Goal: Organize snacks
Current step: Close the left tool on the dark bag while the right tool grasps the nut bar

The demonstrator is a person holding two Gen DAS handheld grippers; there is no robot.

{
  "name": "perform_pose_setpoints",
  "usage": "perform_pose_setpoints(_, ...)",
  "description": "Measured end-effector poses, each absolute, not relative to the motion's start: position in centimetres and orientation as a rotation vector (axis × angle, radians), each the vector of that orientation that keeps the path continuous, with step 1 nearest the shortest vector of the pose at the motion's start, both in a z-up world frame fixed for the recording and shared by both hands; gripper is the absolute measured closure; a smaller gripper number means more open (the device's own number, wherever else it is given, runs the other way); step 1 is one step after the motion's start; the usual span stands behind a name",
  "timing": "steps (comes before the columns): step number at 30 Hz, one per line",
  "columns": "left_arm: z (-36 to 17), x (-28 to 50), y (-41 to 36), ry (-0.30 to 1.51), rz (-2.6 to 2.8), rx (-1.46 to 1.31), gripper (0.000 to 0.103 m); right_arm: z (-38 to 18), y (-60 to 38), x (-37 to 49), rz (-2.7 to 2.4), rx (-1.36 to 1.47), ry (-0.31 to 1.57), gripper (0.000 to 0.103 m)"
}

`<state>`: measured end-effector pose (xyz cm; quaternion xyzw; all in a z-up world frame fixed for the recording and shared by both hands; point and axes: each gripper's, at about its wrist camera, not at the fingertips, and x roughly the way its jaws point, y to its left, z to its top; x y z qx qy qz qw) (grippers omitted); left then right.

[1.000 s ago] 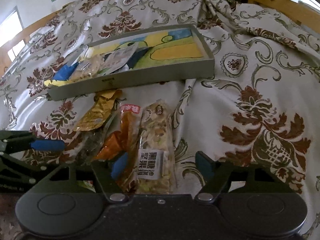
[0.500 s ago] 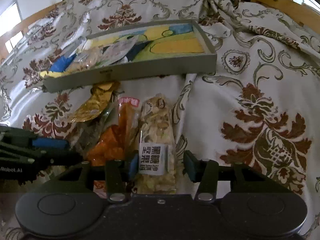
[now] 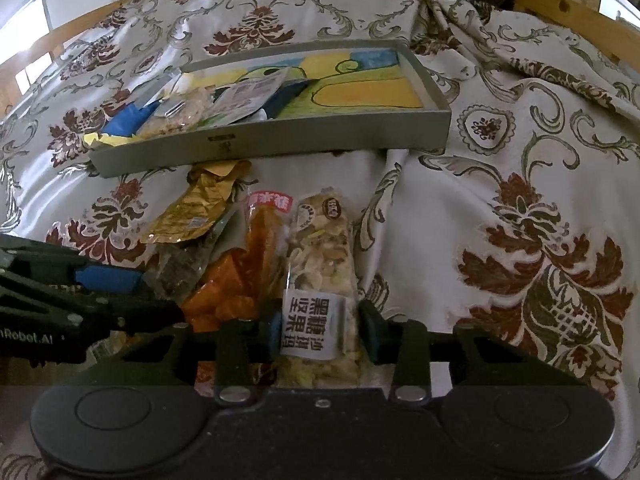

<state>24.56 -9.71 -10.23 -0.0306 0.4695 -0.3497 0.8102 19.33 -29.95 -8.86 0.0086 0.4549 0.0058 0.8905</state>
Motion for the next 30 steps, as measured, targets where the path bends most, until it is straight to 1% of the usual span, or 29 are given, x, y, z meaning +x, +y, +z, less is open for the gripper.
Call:
perform_pose_setpoints(13, -8.3, 21.5, -9.0, 1.008, -0.727, -0.041, 0.055, -7.8, -30.5, 18.2, 0.007, 0.074, 0.944, 0.063)
perform_pose_setpoints(17, -7.6, 20.8, -8.4, 1.021, -0.722, -0.094, 0.055, -7.1, -30.8, 17.4, 0.003, 0.105, 0.928, 0.063)
perform_pose_setpoints(25, -5.8, 19.5, -7.5, 0.954, -0.721, -0.15, 0.055, -5.6, -31.6, 15.9, 0.008, 0.161, 0.875, 0.063)
perform_pose_setpoints(30, -5.3, 18.8, -7.6, 0.952, -0.722, -0.158, 0.055, -5.2, -31.8, 15.5, 0.0, 0.169, 0.864, 0.063)
